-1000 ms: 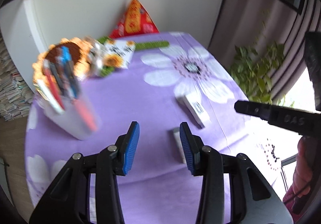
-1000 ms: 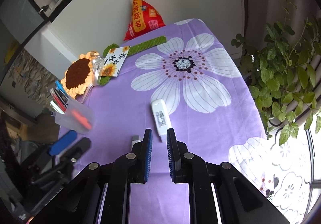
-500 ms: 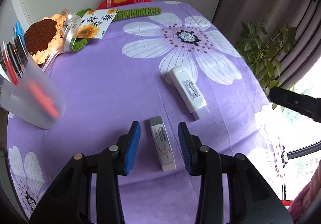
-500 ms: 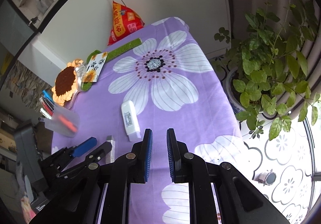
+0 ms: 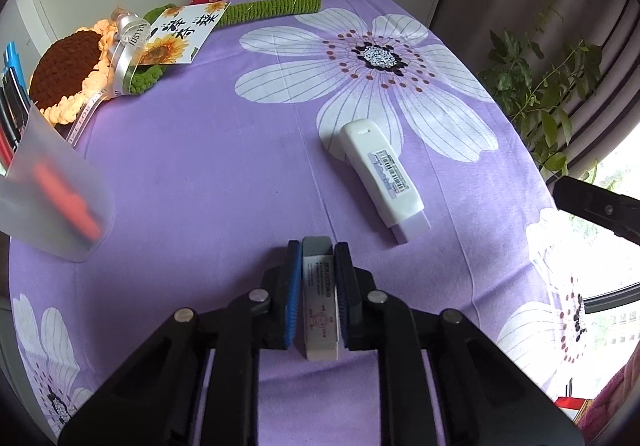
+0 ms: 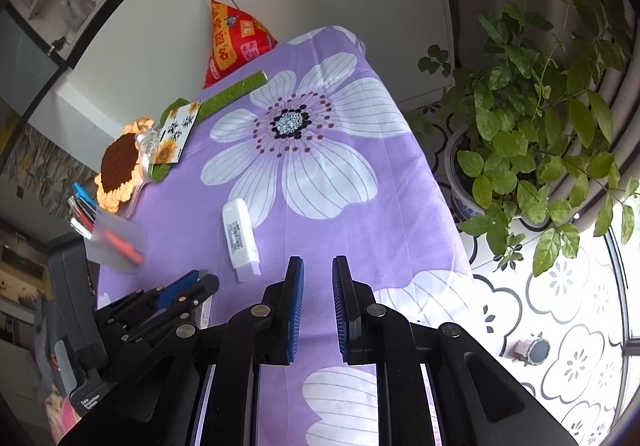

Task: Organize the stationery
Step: 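Grasp the small white eraser with the left tool while the right tool approaches the larger white eraser, then grasp the larger white eraser with the right tool while the left tool lifts the small eraser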

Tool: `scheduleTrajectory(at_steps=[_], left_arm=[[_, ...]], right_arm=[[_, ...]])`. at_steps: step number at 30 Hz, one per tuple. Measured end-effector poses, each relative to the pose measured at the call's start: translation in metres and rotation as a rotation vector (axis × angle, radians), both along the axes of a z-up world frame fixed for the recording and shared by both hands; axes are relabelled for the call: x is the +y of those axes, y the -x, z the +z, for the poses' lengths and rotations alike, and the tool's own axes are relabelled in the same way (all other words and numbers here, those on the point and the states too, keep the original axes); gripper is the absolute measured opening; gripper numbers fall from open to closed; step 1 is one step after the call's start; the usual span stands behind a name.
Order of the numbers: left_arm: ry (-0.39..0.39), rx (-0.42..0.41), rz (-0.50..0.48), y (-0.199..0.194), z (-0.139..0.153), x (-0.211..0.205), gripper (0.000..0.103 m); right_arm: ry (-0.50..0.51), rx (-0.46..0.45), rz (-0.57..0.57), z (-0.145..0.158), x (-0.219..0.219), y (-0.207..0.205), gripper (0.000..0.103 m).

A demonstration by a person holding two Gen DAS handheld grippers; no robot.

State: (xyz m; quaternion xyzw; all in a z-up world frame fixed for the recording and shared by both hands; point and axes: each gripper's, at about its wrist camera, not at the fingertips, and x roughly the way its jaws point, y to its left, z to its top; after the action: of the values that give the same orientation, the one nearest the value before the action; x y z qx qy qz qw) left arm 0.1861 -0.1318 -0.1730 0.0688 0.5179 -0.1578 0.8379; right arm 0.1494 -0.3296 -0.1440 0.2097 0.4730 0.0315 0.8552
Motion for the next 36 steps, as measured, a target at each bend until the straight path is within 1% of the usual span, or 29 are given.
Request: scheduleTrajectory(at_steps=[4,6,7,8,9,10,11,15,19,21,23,26,28,29,30,31,33,36], left_arm=[[0.025,-0.047,-0.001,0.005,0.013,0.009,0.014],[0.037,-0.067,0.006,0.007,0.020,0.017,0.014],[0.046,-0.075,0.013,0.007,0.024,0.021,0.014],[0.053,-0.080,0.020,0.008,0.026,0.025,0.014],[0.063,-0.084,0.030,0.009,0.029,0.031,0.014],[0.069,-0.086,0.035,0.010,0.030,0.035,0.014],[0.075,-0.089,0.041,0.012,0.032,0.039,0.014],[0.079,-0.108,0.054,0.019,0.038,0.051,0.014],[0.088,-0.129,0.062,0.025,0.046,0.062,0.014],[0.093,-0.144,0.065,0.027,0.050,0.066,0.014],[0.103,-0.153,0.067,0.028,0.054,0.070,0.014],[0.114,-0.159,0.069,0.028,0.056,0.074,0.014],[0.121,-0.158,0.068,0.029,0.056,0.075,0.014],[0.125,-0.158,0.068,0.029,0.057,0.076,0.014],[0.128,-0.159,0.068,0.030,0.057,0.076,0.014],[0.130,-0.160,0.069,0.031,0.058,0.077,0.014],[0.135,-0.165,0.072,0.033,0.060,0.080,0.014],[0.143,-0.181,0.080,0.036,0.066,0.085,0.014]], right_arm=[[0.031,-0.001,0.033,0.001,0.011,-0.005,0.015],[0.066,-0.012,0.083,0.002,0.023,-0.011,0.015],[0.088,-0.012,0.115,0.003,0.031,-0.015,0.022],[0.112,-0.012,0.144,0.002,0.041,-0.020,0.035],[0.130,-0.016,0.167,0.003,0.048,-0.024,0.043],[0.154,-0.028,0.204,0.003,0.058,-0.030,0.056],[0.175,-0.034,0.229,0.003,0.066,-0.034,0.058],[0.266,-0.020,0.294,0.000,0.093,-0.063,0.058],[0.361,0.047,0.299,-0.010,0.108,-0.094,0.058],[0.366,0.077,0.310,-0.016,0.113,-0.102,0.058],[0.377,0.098,0.311,-0.020,0.117,-0.107,0.049],[0.387,0.125,0.305,-0.025,0.120,-0.110,0.041],[0.383,0.138,0.306,-0.029,0.121,-0.113,0.039],[0.384,0.144,0.305,-0.030,0.121,-0.115,0.037],[0.380,0.147,0.305,-0.032,0.122,-0.116,0.033],[0.372,0.153,0.307,-0.032,0.122,-0.117,0.027],[0.384,0.150,0.300,-0.030,0.123,-0.116,0.027],[0.376,0.088,0.293,-0.014,0.124,-0.104,0.027]])
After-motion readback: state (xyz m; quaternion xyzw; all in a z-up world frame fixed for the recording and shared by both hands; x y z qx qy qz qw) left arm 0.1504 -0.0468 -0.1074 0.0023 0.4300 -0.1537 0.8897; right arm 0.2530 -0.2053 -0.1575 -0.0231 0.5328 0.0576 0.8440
